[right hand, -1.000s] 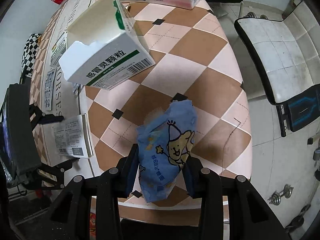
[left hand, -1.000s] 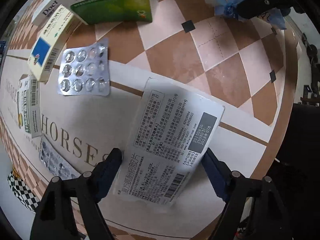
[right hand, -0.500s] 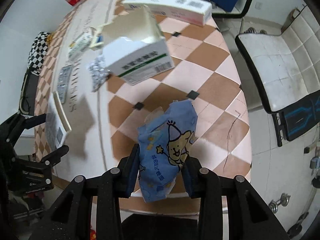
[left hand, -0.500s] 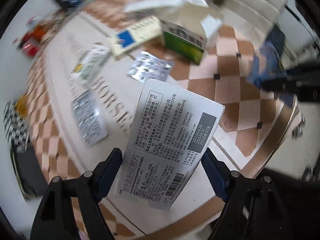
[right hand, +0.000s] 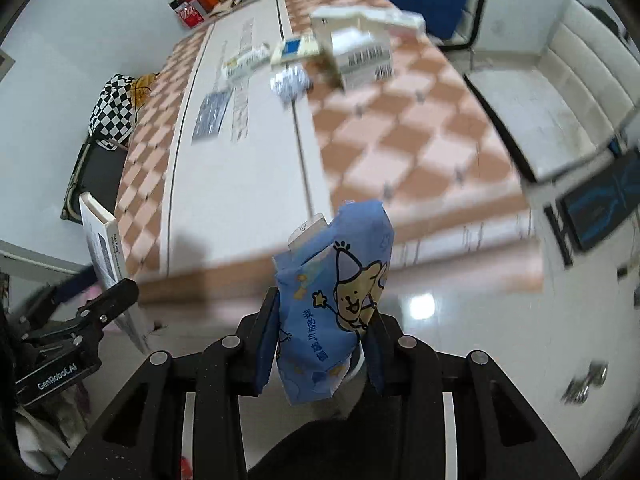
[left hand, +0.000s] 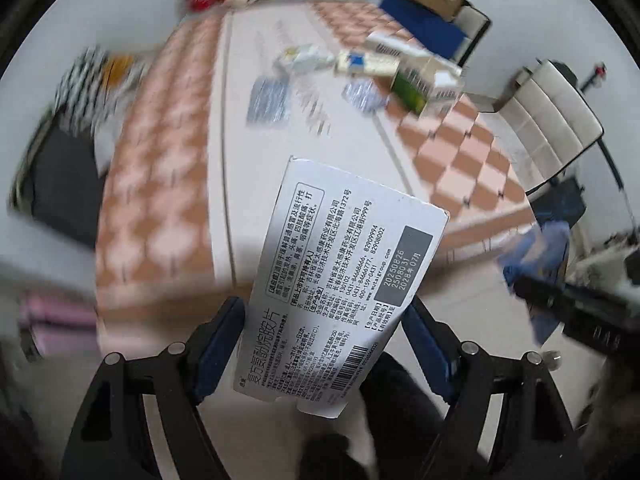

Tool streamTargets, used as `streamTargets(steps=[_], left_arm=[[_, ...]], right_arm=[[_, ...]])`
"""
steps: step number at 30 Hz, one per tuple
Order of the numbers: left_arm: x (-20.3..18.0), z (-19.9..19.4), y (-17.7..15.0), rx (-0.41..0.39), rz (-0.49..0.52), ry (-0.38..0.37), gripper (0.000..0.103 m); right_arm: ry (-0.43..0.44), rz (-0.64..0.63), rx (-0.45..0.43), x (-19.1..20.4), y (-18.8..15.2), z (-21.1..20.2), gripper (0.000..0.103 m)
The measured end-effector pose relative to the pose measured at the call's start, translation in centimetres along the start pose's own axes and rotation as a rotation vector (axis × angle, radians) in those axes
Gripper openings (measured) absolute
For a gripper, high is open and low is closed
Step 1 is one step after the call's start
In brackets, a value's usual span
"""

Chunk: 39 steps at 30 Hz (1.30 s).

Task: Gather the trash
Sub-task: 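Carry both items to the trash bin and open both tools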

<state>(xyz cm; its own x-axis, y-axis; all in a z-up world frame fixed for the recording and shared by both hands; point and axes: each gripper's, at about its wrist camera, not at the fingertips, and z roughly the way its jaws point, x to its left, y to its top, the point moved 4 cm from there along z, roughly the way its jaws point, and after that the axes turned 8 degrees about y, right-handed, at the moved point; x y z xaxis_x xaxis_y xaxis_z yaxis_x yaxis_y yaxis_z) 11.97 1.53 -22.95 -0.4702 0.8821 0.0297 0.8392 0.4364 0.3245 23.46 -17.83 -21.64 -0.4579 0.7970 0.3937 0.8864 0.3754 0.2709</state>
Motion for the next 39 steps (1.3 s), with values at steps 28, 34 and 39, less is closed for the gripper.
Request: streamTargets(steps=[28,34,39], left_arm=[[0.9,38.5,-19.5,0.612,-0.48,-0.267,0.079],[3.1,38.3,-21.4,0.604,-0.424,-0.205,0.091],[4.2,36.6,-22.4,0.56,-0.345,-0.069,0.092]], right_arm=[[0.082,0.306,0.375,-13.2,-21.8,37.8,0.04],[0.128,0.324,0.436,-14.3,-23.0,43.1,0.069],[0.078,0.282,0.45,-13.9,-23.7,43.4,0.094]])
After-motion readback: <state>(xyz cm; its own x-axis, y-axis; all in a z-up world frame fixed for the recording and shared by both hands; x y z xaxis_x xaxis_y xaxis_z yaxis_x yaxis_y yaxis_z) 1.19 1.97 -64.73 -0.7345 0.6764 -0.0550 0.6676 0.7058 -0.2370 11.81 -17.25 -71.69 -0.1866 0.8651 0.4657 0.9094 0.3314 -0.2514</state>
